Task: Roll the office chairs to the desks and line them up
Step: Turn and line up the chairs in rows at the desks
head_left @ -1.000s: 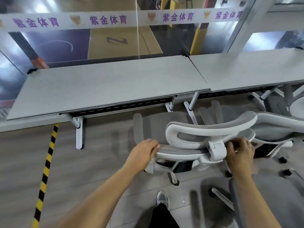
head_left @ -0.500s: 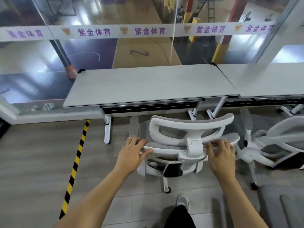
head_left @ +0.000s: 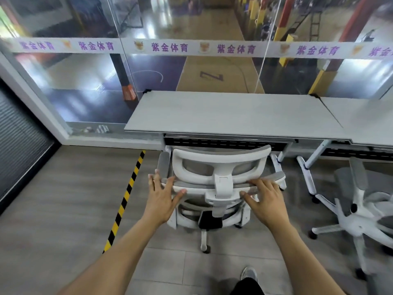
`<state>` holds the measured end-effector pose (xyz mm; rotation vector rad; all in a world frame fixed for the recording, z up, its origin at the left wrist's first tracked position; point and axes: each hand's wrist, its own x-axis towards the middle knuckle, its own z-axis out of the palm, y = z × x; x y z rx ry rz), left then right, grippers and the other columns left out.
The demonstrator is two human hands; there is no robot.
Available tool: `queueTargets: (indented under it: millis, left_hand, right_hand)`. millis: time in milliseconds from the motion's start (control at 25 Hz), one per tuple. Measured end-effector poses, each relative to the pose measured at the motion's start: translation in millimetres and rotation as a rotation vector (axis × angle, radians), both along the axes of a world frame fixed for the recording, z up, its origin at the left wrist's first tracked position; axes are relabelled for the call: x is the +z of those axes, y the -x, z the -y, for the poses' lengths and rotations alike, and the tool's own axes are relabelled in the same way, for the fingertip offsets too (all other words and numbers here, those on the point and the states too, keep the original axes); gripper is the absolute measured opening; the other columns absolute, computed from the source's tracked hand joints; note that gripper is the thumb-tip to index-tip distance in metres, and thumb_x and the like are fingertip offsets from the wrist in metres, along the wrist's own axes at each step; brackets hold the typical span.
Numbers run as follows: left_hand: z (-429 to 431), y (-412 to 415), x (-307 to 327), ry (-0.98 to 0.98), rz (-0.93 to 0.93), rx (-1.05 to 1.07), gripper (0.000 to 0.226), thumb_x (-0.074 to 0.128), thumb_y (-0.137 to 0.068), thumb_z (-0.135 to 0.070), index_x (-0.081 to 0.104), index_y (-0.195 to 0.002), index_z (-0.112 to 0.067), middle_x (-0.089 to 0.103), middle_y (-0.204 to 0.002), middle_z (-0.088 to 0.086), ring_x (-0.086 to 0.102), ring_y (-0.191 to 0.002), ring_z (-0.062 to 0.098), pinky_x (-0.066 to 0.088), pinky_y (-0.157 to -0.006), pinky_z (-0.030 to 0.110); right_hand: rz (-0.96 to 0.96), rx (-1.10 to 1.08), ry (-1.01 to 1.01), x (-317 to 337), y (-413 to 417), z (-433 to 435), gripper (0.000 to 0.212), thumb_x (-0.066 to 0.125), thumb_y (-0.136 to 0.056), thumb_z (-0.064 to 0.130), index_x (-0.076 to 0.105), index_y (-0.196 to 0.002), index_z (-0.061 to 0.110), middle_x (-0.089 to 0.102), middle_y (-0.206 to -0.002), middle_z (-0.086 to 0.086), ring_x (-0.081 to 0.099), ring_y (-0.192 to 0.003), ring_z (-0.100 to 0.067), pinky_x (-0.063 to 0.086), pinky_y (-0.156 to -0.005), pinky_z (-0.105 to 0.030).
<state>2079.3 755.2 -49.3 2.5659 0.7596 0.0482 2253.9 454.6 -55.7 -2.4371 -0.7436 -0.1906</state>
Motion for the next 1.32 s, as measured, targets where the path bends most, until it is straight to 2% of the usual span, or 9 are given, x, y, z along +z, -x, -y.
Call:
queueTargets:
  millis: [200,320,480,600,680,960,1120,1200,1320]
  left_hand:
    - [-5.2,6.0,42.1,-0.016,-0.081,-0.053,0.092,0.01,-0.078,-0.076,0.026,-0.153,-0.024,-0.002,-0.163,0.027,-0.034,-0.135,0.022,-0.009,-0.123,0.05]
    - [0.9,1.3,47.5,-0.016,-0.079,-0.089,0.077,0.023,-0.09,-0.066,0.028,-0.152,-0.02,0.002,-0.163,0.024,-0.035,-0.131,0.019,-0.011,-0.121,0.048]
    - [-6.8,-19.6,11.6,-0.029,-0.027,-0.074,0.072,0.023,-0.09,-0.075,0.032,-0.146,-0.031,-0.004,-0.162,0.03,-0.039,-0.138,0.029,-0.01,-0.122,0.051]
    - [-10.4,-33.9,-6.0,-0.003,-0.01,-0.077,0.071,0.021,-0.086,-0.086,0.031,-0.14,-0.041,0.01,-0.163,0.024,-0.029,-0.148,0.032,-0.004,-0.124,0.052]
    - [-13.7,-39.9,-6.1,0.064,0.018,-0.055,0.07,0.032,-0.085,-0.083,0.036,-0.14,-0.04,0.002,-0.166,0.018,-0.026,-0.149,0.03,0.003,-0.124,0.052]
    - [-17.8,-72.6,6.6,0.093,-0.021,-0.056,0.071,0.037,-0.086,-0.076,0.04,-0.142,-0.033,-0.004,-0.165,0.02,-0.019,-0.151,0.035,0.003,-0.124,0.052]
    - [-6.2,-73.9,11.8,-0.098,0.005,-0.041,0.055,0.036,-0.096,-0.064,0.048,-0.135,-0.027,0.029,-0.155,0.019,0.015,-0.149,0.039,0.019,-0.12,0.055]
    - [6.2,-70.8,22.3,-0.179,0.091,-0.061,0.04,0.047,-0.098,-0.05,0.056,-0.124,-0.022,0.052,-0.135,0.013,0.041,-0.131,0.038,0.037,-0.106,0.054]
    - [34.9,-70.8,43.6,-0.205,0.29,-0.161,0.023,0.058,-0.094,-0.034,0.061,-0.111,-0.019,0.062,-0.112,0.005,0.054,-0.105,0.031,0.046,-0.087,0.044]
  right_hand:
    - [-0.002,0.01,0.014,4.3,4.0,-21.8,0.042,0.072,-0.083,0.056,0.068,-0.111,0.025,0.066,-0.113,0.006,0.053,-0.112,-0.025,0.046,-0.094,-0.045]
    - [-0.017,-0.01,0.016,6.6,5.2,-16.8,0.04,0.071,-0.084,0.055,0.068,-0.111,0.025,0.066,-0.113,0.006,0.051,-0.113,-0.024,0.047,-0.094,-0.045]
    - [-0.033,-0.031,0.026,11.4,-3.5,-3.2,0.042,0.071,-0.084,0.053,0.067,-0.113,0.023,0.065,-0.114,0.007,0.048,-0.116,-0.021,0.043,-0.098,-0.036]
    - [-0.06,-0.06,0.011,13.4,-10.2,6.7,0.042,0.072,-0.084,0.052,0.066,-0.115,0.023,0.063,-0.116,0.006,0.045,-0.118,-0.019,0.037,-0.099,-0.028]
    - [-0.087,-0.065,-0.014,13.2,-11.8,4.8,0.042,0.074,-0.084,0.049,0.066,-0.116,0.022,0.061,-0.119,0.005,0.043,-0.12,-0.019,0.033,-0.101,-0.025]
    - [-0.184,-0.095,0.01,22.7,-40.6,-6.1,0.047,0.075,-0.084,0.048,0.066,-0.119,0.018,0.062,-0.12,0.0,0.042,-0.124,-0.025,0.038,-0.102,-0.034]
    - [-0.131,-0.109,0.003,22.6,-40.3,-9.7,0.046,0.076,-0.082,0.047,0.068,-0.115,0.017,0.065,-0.118,0.0,0.046,-0.119,-0.027,0.043,-0.098,-0.037]
    - [-0.128,-0.105,-0.006,23.2,-37.3,-9.7,0.043,0.075,-0.083,0.047,0.068,-0.115,0.018,0.065,-0.118,0.001,0.049,-0.118,-0.026,0.044,-0.096,-0.037]
    - [-0.114,-0.113,-0.042,27.5,-36.2,-1.6,0.034,0.068,-0.09,0.042,0.067,-0.117,0.021,0.066,-0.118,0.002,0.056,-0.116,-0.024,0.045,-0.094,-0.035]
